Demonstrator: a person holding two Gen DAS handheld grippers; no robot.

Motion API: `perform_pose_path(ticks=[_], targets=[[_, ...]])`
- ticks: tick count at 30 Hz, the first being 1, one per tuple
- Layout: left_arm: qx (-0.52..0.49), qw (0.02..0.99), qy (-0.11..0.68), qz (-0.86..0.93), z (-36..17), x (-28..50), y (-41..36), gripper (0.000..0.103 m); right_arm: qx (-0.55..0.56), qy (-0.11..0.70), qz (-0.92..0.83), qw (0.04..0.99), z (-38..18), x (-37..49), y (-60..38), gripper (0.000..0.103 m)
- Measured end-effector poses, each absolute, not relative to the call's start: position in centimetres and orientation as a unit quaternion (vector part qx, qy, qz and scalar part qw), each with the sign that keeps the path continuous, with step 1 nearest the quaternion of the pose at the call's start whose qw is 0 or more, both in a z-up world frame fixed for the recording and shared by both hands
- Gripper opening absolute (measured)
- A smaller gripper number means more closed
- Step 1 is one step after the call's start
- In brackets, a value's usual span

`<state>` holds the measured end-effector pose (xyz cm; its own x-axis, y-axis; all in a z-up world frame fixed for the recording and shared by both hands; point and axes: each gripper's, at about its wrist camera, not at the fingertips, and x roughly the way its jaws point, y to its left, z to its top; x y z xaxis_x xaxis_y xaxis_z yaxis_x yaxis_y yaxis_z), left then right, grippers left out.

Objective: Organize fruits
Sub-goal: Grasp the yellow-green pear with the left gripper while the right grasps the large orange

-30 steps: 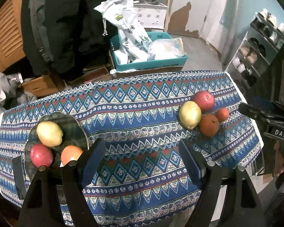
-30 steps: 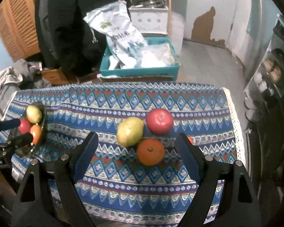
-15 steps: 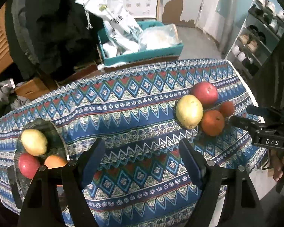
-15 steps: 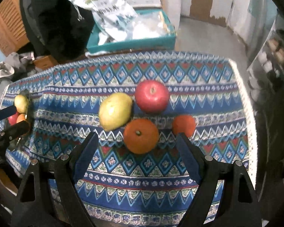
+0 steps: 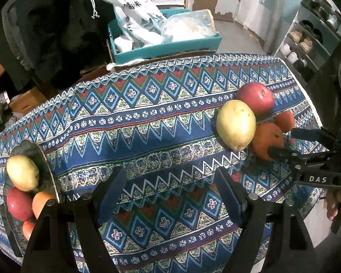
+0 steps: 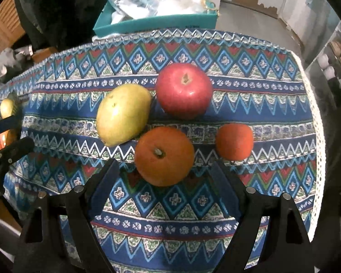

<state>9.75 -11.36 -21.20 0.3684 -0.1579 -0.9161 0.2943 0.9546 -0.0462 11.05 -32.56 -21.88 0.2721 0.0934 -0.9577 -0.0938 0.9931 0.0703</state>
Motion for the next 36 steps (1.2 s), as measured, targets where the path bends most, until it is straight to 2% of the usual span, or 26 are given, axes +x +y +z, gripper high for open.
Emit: perform_pose_path(ticks=[15,22,30,36], targets=[[0.054,0.811,0.566,-0.136,-23.1,10.5,-11.6,0.081,-0.026,0.615,0.062,0.785,-26.0,12.4,-30.7,0.083],[0.058,0.81,0.566,-0.144,-23.2,10.6,-12.7,0.081,-0.03,0.613,0.061,0.787,-26.7,13.1,-30.4,0.069],[0.053,0.804,0.572,-0.155,-23.2,10.3,-14.0,0.081,0.0,0.607,0.055,0.792,-26.2,13.0,-32.6,0.065],[0.063,0.805,0.565,-0.166,-22.3,10.7,-15.9,0.081,0.03,0.588,0.042,0.807,-23.5,12.2,-34.8,0.065]])
